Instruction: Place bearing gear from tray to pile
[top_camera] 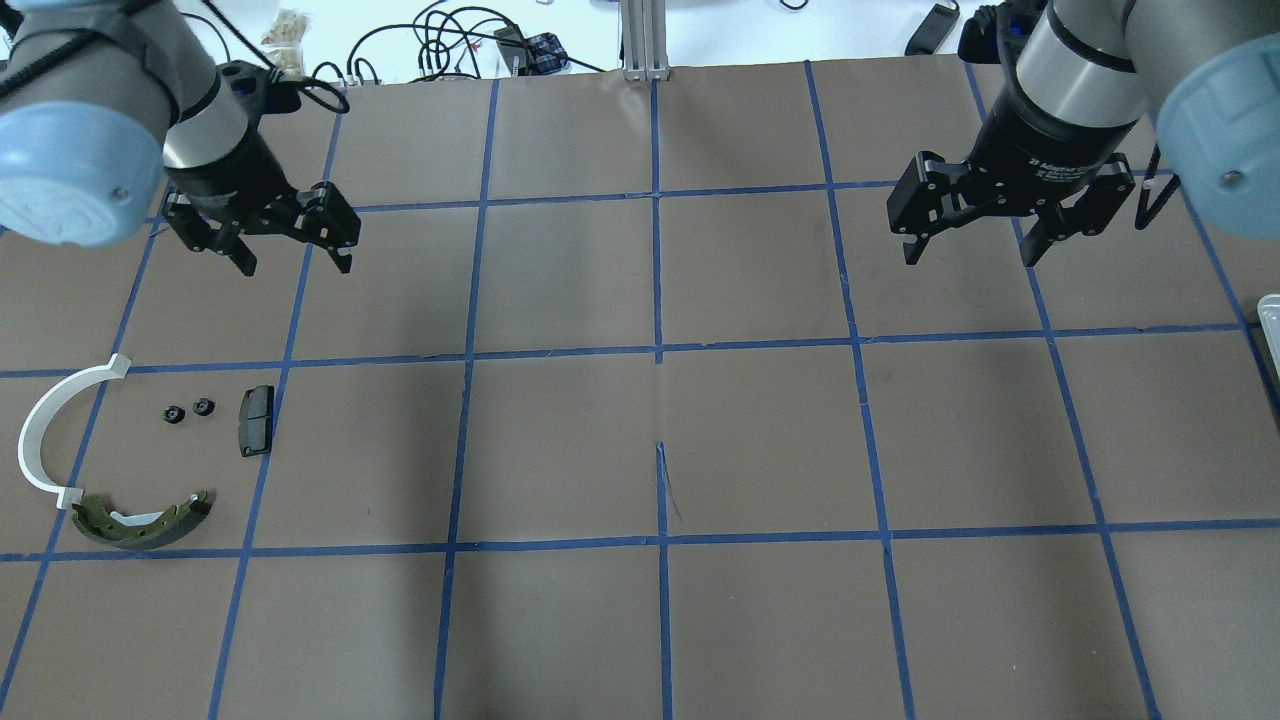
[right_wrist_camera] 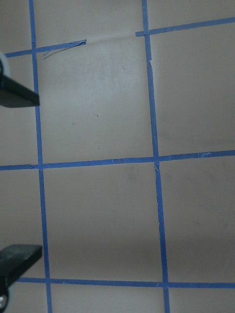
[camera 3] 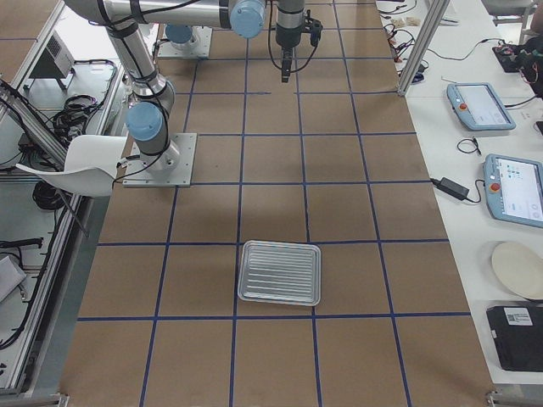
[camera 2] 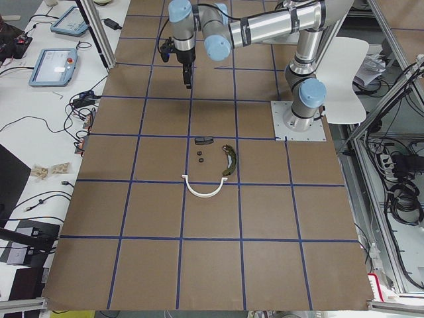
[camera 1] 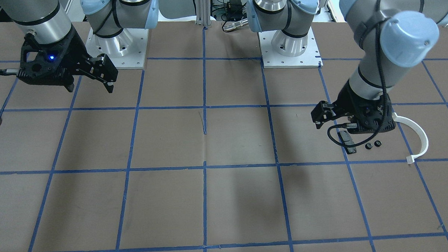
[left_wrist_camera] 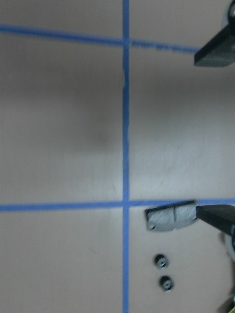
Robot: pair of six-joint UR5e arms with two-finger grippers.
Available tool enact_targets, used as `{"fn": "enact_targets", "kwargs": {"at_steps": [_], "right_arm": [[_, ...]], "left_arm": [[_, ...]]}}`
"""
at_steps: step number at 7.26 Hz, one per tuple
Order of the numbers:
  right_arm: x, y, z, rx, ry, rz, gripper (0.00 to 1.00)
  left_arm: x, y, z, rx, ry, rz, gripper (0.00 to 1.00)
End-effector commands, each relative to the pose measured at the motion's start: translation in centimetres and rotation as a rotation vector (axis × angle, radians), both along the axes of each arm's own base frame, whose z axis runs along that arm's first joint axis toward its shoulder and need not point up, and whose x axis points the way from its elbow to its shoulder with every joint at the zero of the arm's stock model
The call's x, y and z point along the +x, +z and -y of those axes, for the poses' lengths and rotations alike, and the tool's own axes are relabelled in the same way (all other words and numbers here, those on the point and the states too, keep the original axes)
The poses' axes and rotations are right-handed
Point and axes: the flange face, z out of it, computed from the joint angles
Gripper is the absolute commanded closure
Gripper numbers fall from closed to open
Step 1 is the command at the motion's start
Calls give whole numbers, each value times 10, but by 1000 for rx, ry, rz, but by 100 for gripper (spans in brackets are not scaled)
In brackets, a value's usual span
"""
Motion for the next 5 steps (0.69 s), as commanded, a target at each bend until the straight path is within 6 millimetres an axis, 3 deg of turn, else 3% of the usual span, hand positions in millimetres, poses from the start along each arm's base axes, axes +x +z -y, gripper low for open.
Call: {"fn": "enact_targets", "kwargs": {"at_steps": [1,5], "right_arm": [[0,1,-1,-3,-1,4,0],[0,-2,-1,5,-4,4,0]], "left_arm": [[-48,78,-9,13,-6,7,0],[-48,94,-40,-28,5,-17,6]]}}
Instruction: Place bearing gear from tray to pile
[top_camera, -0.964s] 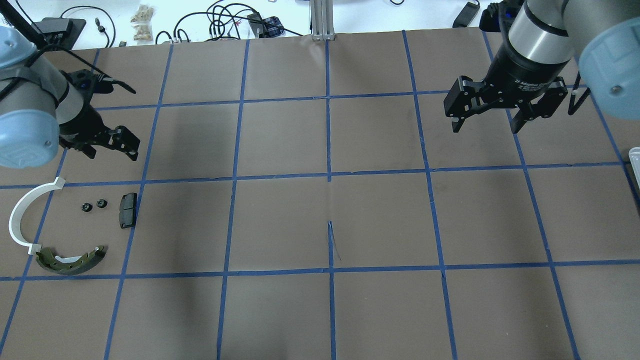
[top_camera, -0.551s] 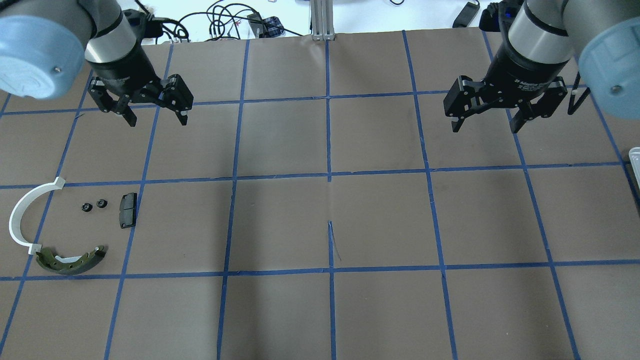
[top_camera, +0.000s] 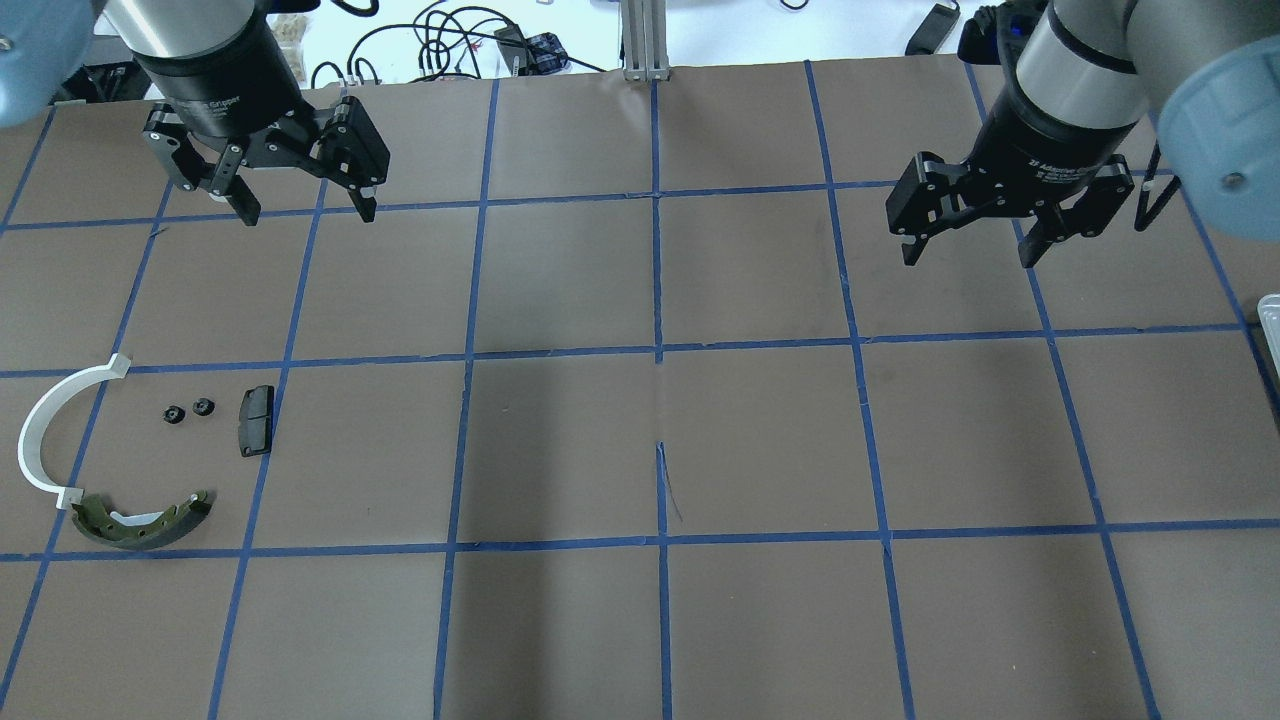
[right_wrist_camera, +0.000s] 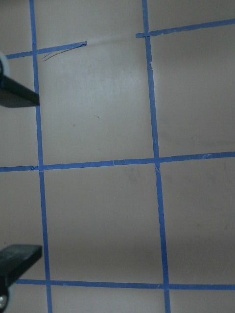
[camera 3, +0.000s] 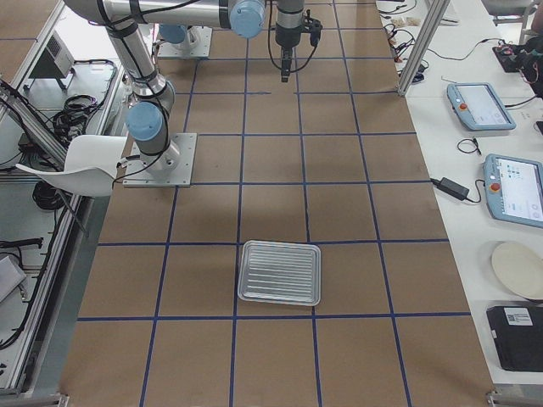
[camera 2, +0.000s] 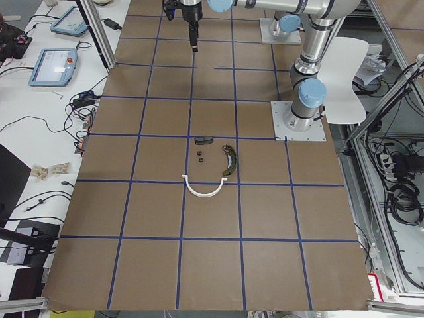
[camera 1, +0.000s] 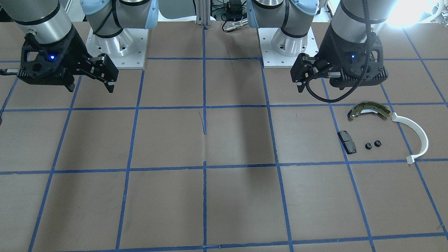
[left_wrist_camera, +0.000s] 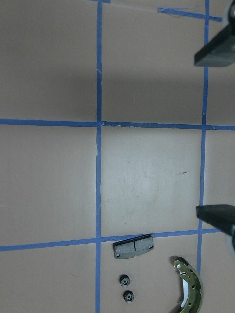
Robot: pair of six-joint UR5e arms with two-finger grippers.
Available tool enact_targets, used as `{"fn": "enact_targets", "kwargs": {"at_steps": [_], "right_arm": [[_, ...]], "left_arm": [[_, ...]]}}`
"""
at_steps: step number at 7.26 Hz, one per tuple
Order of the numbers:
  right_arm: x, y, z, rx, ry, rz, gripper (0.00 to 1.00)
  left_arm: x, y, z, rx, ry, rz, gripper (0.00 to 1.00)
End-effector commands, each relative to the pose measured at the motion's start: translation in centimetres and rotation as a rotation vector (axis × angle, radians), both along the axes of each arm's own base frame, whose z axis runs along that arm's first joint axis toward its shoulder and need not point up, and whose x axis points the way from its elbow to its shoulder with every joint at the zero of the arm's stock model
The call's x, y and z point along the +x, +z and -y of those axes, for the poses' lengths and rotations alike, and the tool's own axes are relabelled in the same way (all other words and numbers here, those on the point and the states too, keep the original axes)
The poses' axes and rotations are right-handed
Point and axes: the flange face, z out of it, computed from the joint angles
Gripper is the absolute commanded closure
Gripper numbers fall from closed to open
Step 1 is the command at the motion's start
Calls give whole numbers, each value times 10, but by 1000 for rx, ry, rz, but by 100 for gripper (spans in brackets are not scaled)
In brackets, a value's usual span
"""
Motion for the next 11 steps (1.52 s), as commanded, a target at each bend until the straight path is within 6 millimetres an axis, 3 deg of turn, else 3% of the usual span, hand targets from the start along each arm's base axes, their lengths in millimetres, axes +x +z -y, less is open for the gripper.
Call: {"fn": "enact_targets", "kwargs": {"at_steps": [1,5,11], "right_arm": [[0,-1,0,2,-4,1,0],[0,-1,0,3,1,1,0],[0,-1,0,3,1,0,0]], "left_arm": [[-1,2,-14,-39,-20,-12,5],[0,21,-23,-103,-99,-15,0],[-3,9,-16,-104,-86,-14,0]]}}
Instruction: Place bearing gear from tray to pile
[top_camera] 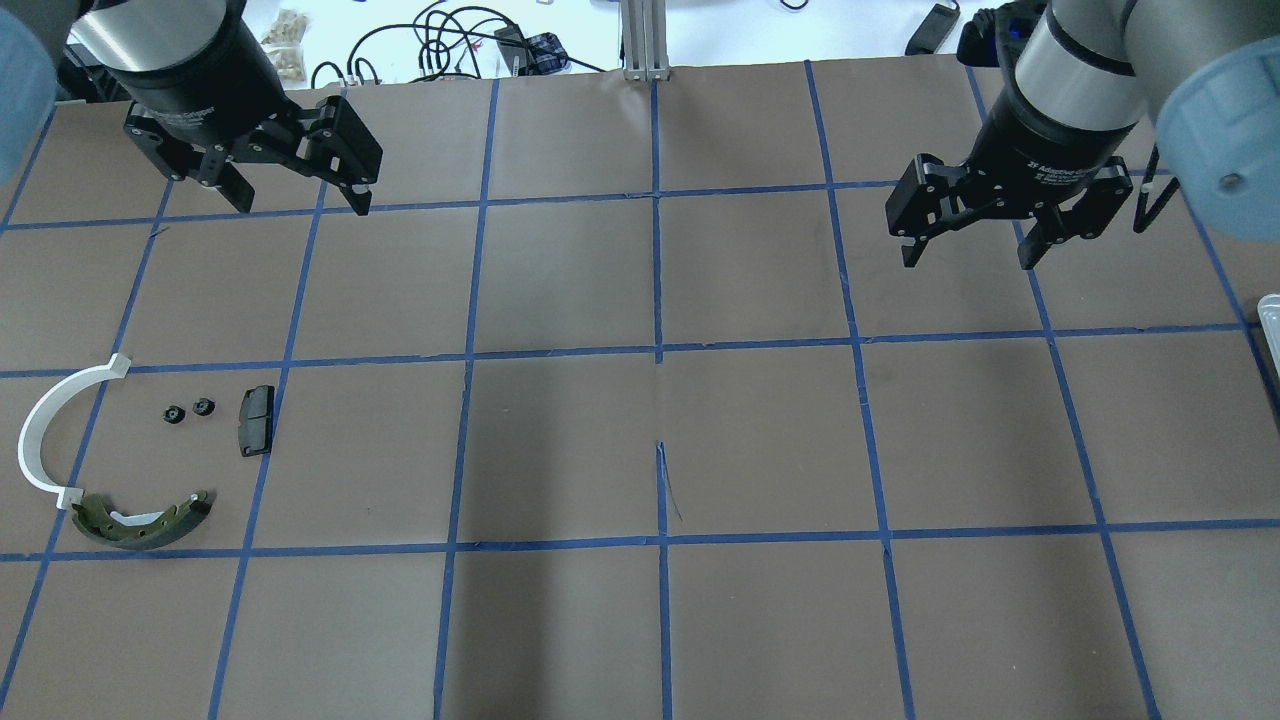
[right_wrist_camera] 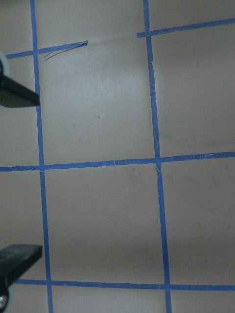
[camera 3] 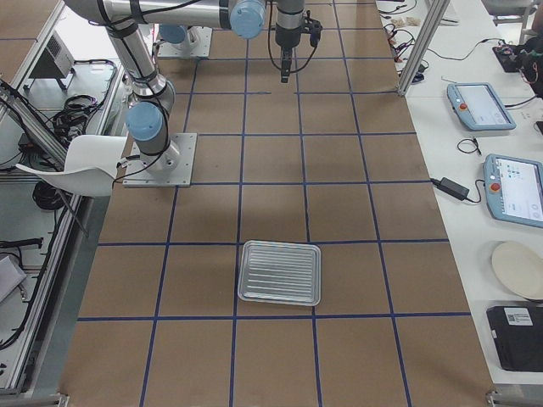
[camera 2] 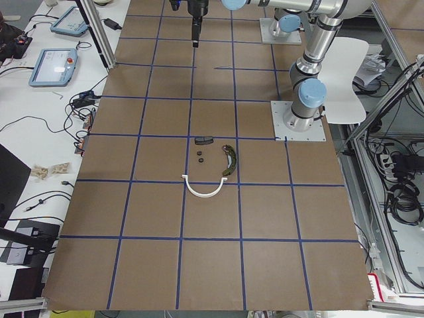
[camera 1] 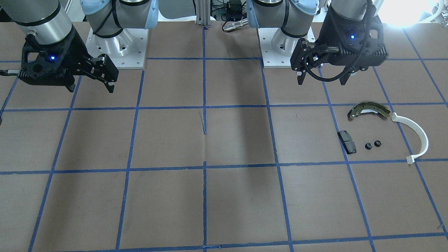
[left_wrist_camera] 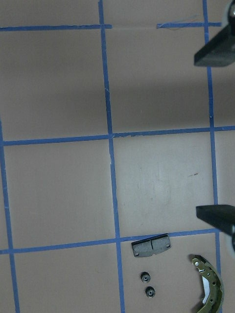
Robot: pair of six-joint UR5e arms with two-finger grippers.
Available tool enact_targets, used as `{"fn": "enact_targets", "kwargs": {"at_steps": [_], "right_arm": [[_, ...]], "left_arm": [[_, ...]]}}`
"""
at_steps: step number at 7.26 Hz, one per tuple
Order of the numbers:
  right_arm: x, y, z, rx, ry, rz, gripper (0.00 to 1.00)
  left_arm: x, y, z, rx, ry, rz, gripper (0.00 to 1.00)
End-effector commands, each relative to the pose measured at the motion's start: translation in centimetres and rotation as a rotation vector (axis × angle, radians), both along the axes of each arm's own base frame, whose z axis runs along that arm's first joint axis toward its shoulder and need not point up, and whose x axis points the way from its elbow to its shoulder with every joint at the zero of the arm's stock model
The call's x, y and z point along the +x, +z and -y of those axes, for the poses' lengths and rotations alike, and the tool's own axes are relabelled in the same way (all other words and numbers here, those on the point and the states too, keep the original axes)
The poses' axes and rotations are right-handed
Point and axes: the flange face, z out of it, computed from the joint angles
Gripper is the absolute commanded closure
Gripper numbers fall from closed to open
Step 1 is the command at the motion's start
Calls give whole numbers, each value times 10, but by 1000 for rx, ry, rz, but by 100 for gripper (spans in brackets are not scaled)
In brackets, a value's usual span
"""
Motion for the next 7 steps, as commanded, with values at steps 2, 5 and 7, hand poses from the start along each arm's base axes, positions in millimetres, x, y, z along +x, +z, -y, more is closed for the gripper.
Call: {"fn": "enact_targets", "kwargs": {"at_steps": [2,5,7], "right_arm": [[0,-1,0,2,0,0,0],[0,0,0,0,-2,1,0],[0,0,0,0,-2,1,0]], "left_arm": [[-2,-4,1,7,-4,0,0],[0,0,-2,-3,11,-9,0],[-4,2,-5,4,47,-61,0]]}}
